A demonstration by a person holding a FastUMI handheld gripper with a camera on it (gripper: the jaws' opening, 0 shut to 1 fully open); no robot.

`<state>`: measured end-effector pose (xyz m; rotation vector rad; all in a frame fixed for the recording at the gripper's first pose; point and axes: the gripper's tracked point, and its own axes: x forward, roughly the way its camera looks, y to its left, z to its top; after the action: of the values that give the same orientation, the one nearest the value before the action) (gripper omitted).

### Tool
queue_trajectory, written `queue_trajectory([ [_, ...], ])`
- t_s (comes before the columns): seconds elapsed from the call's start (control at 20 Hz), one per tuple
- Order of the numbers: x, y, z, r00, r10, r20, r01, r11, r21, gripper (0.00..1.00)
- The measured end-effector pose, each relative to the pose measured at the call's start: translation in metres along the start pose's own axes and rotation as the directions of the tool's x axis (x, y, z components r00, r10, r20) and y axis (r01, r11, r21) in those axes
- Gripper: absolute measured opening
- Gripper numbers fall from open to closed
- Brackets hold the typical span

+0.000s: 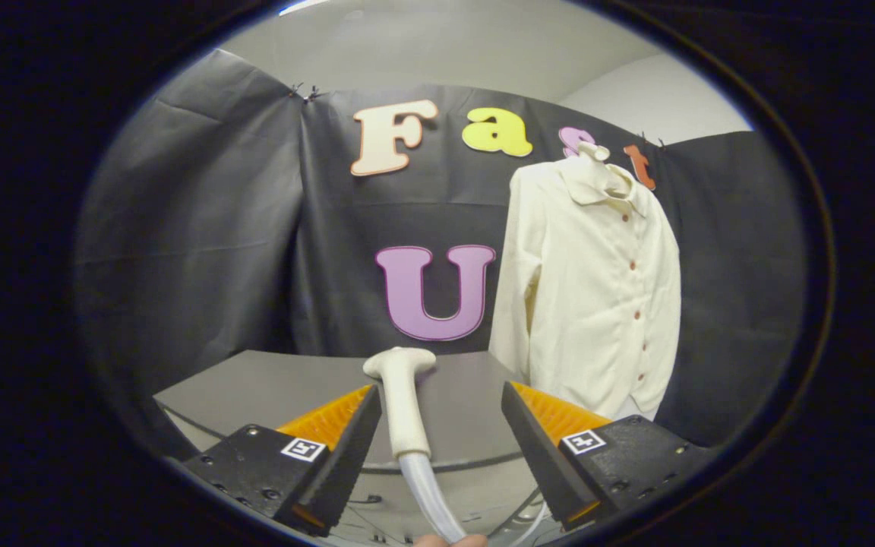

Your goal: Iron the clothes twice with a garment steamer, once on the left side and once on the right side.

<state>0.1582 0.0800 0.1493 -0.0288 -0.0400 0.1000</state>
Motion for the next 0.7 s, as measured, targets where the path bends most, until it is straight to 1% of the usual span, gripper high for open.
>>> queue_trajectory([
  [0.1, 0.025, 0.008, 0.012, 1.0, 0.017, 0.003, -0.017, 1.0, -0.008, 0.97],
  [0.2, 0.051, 0.011, 0.011, 0.999, 0.027, -0.034, -0.027, 1.0, -0.007, 0.97],
  [0.35, 0.083, 0.006, -0.003, 0.989, -0.007, -0.145, -0.002, 0.998, -0.061, 0.98],
  [0.45, 0.1, 0.004, -0.023, 0.972, -0.021, -0.235, 0.002, 0.997, -0.082, 0.98],
  [0.55, 0.11, 0.006, -0.042, 0.946, -0.013, -0.325, -0.006, 0.998, -0.056, 0.98],
  [0.6, 0.113, 0.011, -0.052, 0.93, 0.007, -0.367, -0.021, 0.999, -0.032, 0.98],
  [0.7, 0.122, 0.016, -0.053, 0.926, 0.032, -0.375, -0.024, 0.999, 0.027, 0.98],
])
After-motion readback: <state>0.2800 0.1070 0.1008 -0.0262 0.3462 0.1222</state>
